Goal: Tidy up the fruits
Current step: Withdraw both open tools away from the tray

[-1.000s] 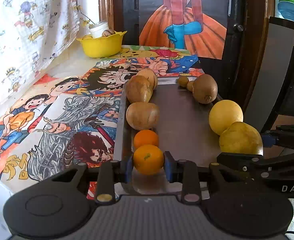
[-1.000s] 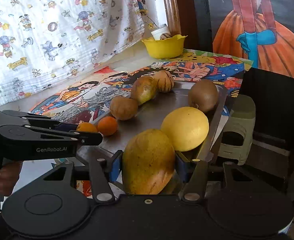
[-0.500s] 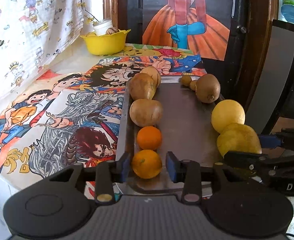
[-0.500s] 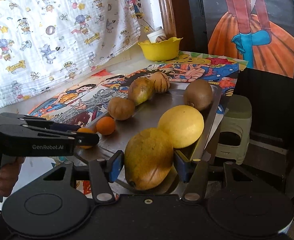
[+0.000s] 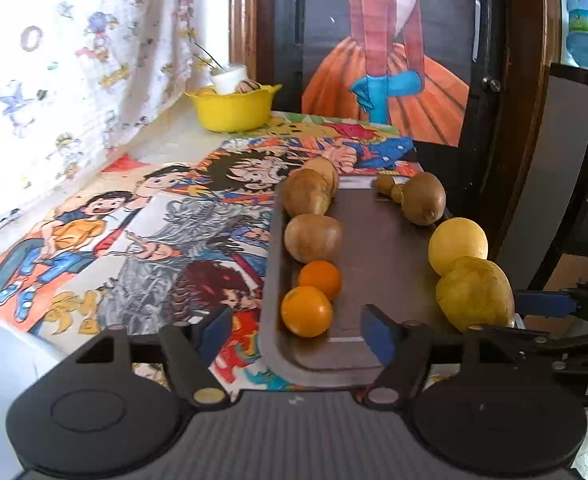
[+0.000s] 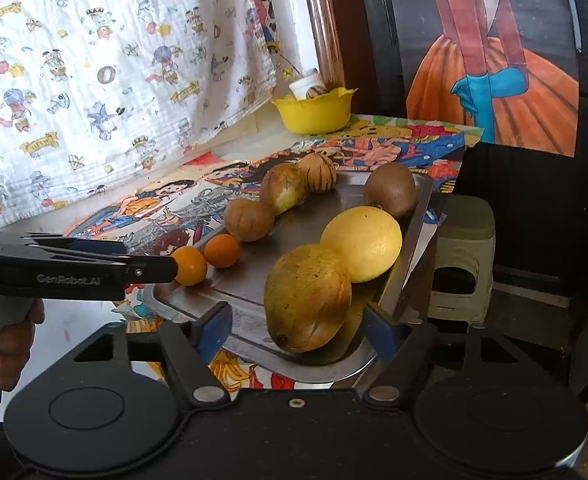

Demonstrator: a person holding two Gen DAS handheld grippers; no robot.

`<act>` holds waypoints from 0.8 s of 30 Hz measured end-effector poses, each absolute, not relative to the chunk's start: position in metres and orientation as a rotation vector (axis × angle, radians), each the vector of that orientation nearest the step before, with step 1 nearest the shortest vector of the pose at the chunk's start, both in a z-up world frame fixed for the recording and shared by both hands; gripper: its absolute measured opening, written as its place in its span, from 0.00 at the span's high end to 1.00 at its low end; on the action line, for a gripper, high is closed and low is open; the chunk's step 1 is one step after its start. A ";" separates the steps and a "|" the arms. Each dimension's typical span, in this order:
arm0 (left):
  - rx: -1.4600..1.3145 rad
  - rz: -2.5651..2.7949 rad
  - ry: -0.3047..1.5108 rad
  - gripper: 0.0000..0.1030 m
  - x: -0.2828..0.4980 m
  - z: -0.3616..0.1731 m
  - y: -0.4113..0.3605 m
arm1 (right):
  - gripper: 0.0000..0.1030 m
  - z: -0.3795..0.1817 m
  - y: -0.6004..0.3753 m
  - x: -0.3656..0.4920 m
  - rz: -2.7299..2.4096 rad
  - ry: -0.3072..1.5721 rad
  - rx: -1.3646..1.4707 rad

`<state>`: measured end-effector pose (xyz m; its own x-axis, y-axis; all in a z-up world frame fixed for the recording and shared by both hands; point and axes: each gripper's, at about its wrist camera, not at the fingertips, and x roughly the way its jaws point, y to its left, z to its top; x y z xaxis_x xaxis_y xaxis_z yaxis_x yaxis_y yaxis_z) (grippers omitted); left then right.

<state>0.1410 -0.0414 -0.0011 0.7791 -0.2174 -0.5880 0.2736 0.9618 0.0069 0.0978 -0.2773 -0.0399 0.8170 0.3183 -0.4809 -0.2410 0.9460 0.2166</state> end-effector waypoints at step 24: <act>0.046 -0.212 0.524 0.00 0.073 0.004 0.007 | 0.01 -0.021 -0.254 0.040 0.276 0.444 0.111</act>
